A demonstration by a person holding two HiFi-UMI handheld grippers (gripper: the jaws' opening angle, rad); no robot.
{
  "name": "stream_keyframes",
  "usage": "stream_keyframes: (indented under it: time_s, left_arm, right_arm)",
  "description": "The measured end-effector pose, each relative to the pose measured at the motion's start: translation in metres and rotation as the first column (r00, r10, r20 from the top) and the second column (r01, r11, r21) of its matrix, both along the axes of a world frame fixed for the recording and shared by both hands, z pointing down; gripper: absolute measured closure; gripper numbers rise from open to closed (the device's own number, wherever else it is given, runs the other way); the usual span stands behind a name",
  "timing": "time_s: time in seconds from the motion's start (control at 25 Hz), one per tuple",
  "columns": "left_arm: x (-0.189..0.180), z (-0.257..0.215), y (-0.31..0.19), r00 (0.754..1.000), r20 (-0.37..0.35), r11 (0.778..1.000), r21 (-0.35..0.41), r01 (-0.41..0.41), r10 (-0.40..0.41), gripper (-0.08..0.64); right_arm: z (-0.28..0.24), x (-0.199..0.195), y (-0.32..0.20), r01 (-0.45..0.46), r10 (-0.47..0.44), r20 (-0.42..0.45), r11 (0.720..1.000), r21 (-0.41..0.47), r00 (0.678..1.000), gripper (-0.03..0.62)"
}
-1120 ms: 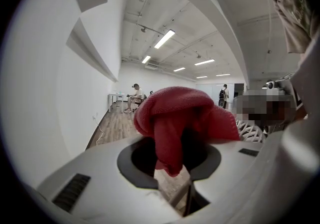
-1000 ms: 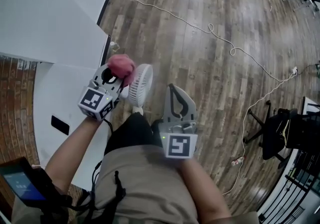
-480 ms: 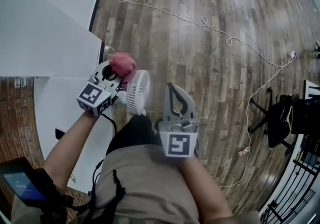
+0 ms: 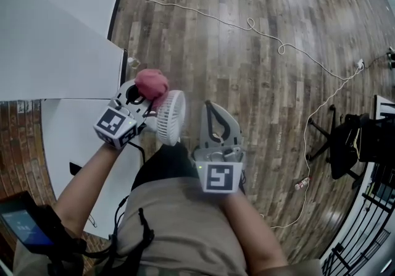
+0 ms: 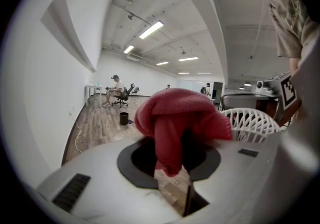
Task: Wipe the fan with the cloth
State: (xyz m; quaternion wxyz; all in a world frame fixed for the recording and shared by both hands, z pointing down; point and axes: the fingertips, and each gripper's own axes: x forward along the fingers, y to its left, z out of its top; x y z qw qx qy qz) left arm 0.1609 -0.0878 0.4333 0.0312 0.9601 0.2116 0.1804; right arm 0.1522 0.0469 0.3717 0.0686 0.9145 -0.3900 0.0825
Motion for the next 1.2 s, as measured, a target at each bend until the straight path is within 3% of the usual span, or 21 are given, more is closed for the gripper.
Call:
stream_keyframes:
  time_s: [0.6,0.92,1.2]
  left_arm:
    - [-0.052,-0.042,0.013,0.988,-0.127,0.994,0.041,0.097,-0.091,0.469]
    - [-0.081,-0.051,0.027,0.981,-0.158,0.991,0.056,0.119,-0.109,0.469]
    - [-0.106,-0.046,0.034,0.969,-0.152,0.978,0.040,0.204,-0.195,0.469]
  right_arm:
    - [0.005,-0.031,-0.009,0.069,-0.069,0.016,0.998,-0.006,0.997,0.594]
    - [0.008,-0.041,-0.010,0.082,-0.082,0.022,0.997,0.012,0.996,0.594]
    - [0.003,-0.050,-0.008,0.137,-0.137,0.011,0.990,0.030,0.990,0.594]
